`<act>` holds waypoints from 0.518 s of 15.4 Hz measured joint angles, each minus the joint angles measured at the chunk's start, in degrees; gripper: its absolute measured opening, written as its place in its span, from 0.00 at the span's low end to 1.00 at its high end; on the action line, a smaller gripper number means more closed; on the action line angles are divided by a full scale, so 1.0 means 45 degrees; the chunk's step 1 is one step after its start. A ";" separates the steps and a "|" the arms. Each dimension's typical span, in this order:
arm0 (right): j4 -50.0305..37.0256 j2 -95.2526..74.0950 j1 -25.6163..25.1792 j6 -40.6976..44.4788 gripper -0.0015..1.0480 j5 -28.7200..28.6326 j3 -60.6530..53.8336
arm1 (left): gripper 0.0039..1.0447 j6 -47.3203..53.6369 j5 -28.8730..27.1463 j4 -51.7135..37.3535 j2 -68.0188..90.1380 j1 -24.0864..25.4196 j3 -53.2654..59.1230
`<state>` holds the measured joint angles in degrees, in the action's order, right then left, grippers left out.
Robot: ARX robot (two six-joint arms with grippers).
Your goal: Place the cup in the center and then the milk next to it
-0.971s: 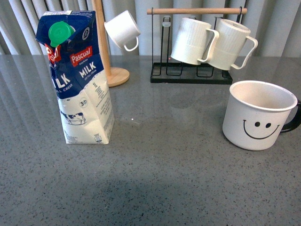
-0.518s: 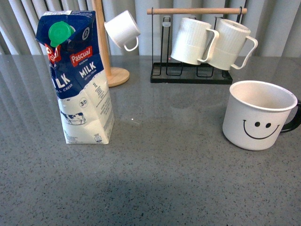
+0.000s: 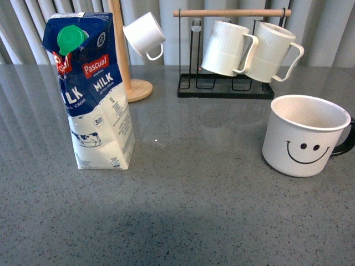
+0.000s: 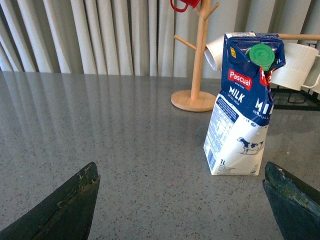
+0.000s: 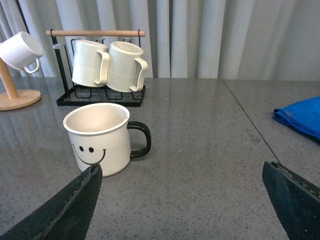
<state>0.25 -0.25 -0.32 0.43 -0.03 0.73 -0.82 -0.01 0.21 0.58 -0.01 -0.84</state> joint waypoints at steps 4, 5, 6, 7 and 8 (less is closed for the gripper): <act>0.0000 0.0000 0.0005 0.0000 0.94 0.0000 0.0000 | 0.94 0.0005 0.0000 0.0005 0.0000 0.0000 0.0000; 0.0000 0.0000 0.0000 0.0000 0.94 0.0000 0.0000 | 0.94 0.0000 0.0000 0.0000 0.0000 0.0000 0.0000; 0.0000 0.0000 0.0005 0.0000 0.94 0.0000 0.0005 | 0.94 0.0000 0.0000 0.0005 0.0000 0.0000 0.0000; 0.0005 -0.0005 -0.0005 -0.0068 0.94 -0.0010 0.0005 | 0.94 0.0000 0.0000 0.0005 0.0000 0.0000 0.0000; -0.0505 -0.0364 -0.0146 -0.0661 0.94 -0.0379 0.0010 | 0.94 0.0005 0.0000 0.0005 0.0000 0.0000 0.0000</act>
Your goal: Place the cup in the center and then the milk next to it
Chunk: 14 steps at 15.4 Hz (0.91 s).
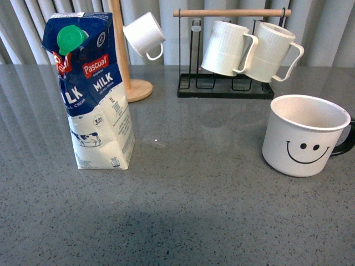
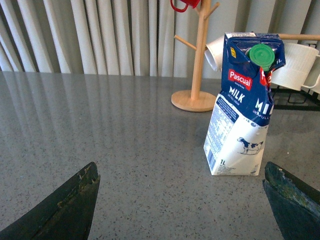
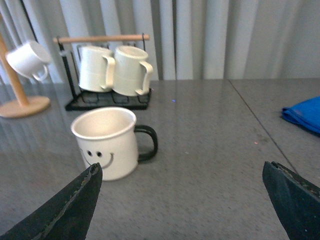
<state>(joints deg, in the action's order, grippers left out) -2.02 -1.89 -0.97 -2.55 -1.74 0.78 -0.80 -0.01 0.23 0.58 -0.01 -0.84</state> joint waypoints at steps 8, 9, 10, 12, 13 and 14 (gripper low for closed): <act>-0.6081 -1.1074 -0.1783 0.0185 0.94 -0.2953 0.4478 | 0.94 0.0000 0.0000 0.0000 0.0000 0.0000 0.0000; -0.5673 -1.2458 -0.1666 0.0539 0.94 -0.3249 0.5328 | 0.94 0.0000 0.0005 0.0000 0.0000 0.0000 0.0000; -0.4804 -1.3882 -0.1477 0.0981 0.94 -0.3706 0.6547 | 0.94 0.0000 0.0005 0.0000 0.0000 0.0000 0.0000; -0.2453 -1.6354 -0.0962 0.1972 0.94 -0.4337 0.9384 | 0.94 -0.0005 0.0000 0.0000 0.0000 0.0000 0.0000; -0.1292 -1.7286 -0.0719 0.2506 0.94 -0.4658 1.0491 | 0.94 -0.0005 0.0000 -0.0005 0.0000 0.0000 0.0000; 0.1137 -1.8967 -0.0330 0.3619 0.94 -0.4993 1.2463 | 0.94 -0.0005 0.0005 0.0000 0.0000 0.0000 0.0000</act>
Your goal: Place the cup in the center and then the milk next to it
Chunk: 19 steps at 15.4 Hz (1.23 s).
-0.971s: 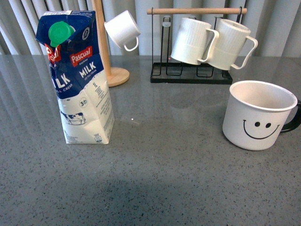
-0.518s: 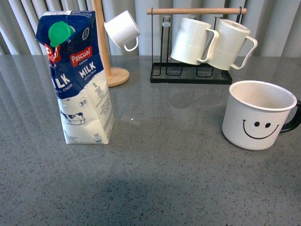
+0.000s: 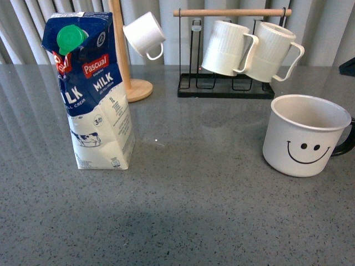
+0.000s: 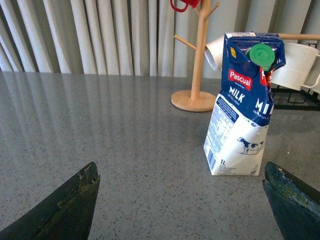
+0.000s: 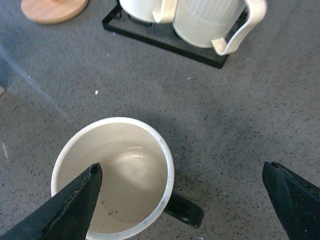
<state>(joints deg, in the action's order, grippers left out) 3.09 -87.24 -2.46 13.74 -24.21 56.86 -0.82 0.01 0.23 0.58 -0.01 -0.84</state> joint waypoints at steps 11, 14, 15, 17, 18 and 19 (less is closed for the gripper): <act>0.4056 -0.3196 0.0719 0.2968 0.85 0.0389 0.3298 | 0.94 0.0005 -0.0005 -0.0005 0.0000 0.0000 0.0000; 0.3973 -0.3594 0.0719 0.2968 0.56 0.0476 0.3458 | 0.94 0.0000 0.0000 -0.0005 0.0000 0.0000 0.0000; 0.3968 -0.3604 0.0719 0.2968 0.45 0.0476 0.3468 | 0.94 0.0005 -0.0005 -0.0005 0.0000 0.0000 0.0000; 0.3978 -0.3604 0.0719 0.2968 0.33 0.0476 0.3487 | 0.94 0.0000 -0.0005 -0.0005 0.0000 0.0000 0.0000; 0.3978 -0.3604 0.0724 0.2968 0.29 0.0471 0.3492 | 0.94 0.0000 -0.0005 -0.0005 0.0000 0.0000 0.0000; 0.3978 -0.3604 0.0729 0.2968 0.28 0.0471 0.3497 | 0.94 0.0005 -0.0005 -0.0005 0.0000 0.0000 0.0000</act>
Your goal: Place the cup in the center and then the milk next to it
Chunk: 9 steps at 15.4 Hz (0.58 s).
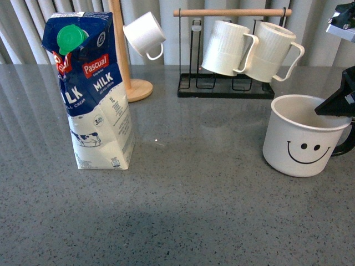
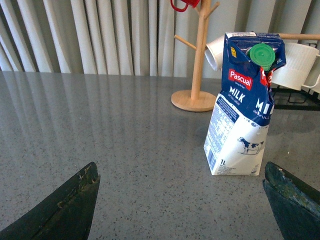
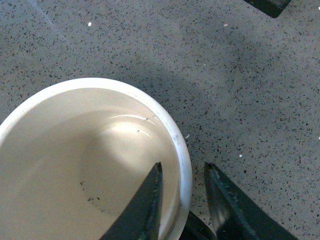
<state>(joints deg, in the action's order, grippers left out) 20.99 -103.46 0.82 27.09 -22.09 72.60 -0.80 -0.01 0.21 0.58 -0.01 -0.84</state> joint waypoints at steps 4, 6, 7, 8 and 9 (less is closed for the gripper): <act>0.0034 0.0000 0.0010 -0.0005 0.12 0.0000 0.0039 | 0.94 0.0000 0.0000 0.0000 0.0000 0.0000 0.0000; 0.0151 0.0000 0.0068 -0.0063 0.03 -0.0112 0.0165 | 0.94 -0.0005 0.0000 0.0000 0.0000 0.0000 0.0000; 0.0189 0.0000 0.0063 -0.0136 0.03 -0.0112 0.0248 | 0.94 0.0000 0.0000 0.0000 0.0000 0.0000 0.0000; 0.0267 0.0005 0.0053 -0.0296 0.03 -0.0204 0.0359 | 0.94 -0.0005 0.0000 0.0000 0.0000 0.0000 0.0000; 0.0403 0.0102 0.0058 -0.0549 0.03 -0.0495 0.0452 | 0.94 0.0000 0.0000 0.0000 0.0000 0.0000 0.0000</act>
<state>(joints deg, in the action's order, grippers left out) 22.81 -103.00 1.08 24.62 -24.32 74.63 -0.80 -0.01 0.21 0.58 -0.01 -0.84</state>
